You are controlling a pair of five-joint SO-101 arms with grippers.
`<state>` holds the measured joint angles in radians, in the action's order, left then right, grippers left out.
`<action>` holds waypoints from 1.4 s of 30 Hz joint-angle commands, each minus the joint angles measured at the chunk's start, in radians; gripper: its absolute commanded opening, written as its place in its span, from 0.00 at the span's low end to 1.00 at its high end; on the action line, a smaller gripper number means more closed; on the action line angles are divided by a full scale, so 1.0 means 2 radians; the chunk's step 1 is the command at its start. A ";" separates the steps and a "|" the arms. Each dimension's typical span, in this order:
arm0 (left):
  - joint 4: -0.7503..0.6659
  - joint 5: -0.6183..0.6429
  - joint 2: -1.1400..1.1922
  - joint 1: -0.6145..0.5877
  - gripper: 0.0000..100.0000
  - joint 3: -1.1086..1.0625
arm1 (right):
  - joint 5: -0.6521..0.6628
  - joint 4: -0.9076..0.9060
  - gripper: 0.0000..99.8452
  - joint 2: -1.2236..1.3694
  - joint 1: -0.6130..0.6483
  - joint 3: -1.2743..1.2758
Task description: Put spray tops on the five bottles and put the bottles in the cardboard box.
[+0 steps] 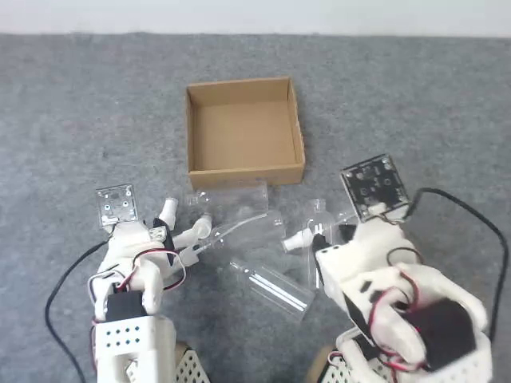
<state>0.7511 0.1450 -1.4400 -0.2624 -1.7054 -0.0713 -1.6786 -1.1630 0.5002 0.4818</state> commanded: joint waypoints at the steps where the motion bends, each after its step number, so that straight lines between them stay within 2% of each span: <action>1: -0.002 -0.001 -0.011 0.000 0.07 0.007 | -0.008 0.046 0.11 0.015 0.007 0.036; 10: -0.002 -0.001 -0.011 0.000 0.07 0.007 | -0.007 0.158 0.12 0.016 0.007 0.144; 17: -0.002 -0.001 -0.011 0.000 0.07 0.007 | -0.010 0.208 0.32 0.016 0.007 0.215; 26: -0.002 -0.001 -0.011 0.000 0.07 0.007 | -0.009 0.253 0.24 0.031 0.007 0.251; 34: -0.002 -0.001 -0.011 0.000 0.07 0.007 | -0.012 0.294 0.24 0.149 0.004 0.249; 42: -0.002 -0.001 -0.011 0.000 0.07 0.007 | -0.012 0.310 0.24 0.179 0.003 0.249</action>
<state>0.7511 0.1450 -1.4400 -0.2624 -1.7054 -0.0806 -1.0802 -0.8147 0.5002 0.9989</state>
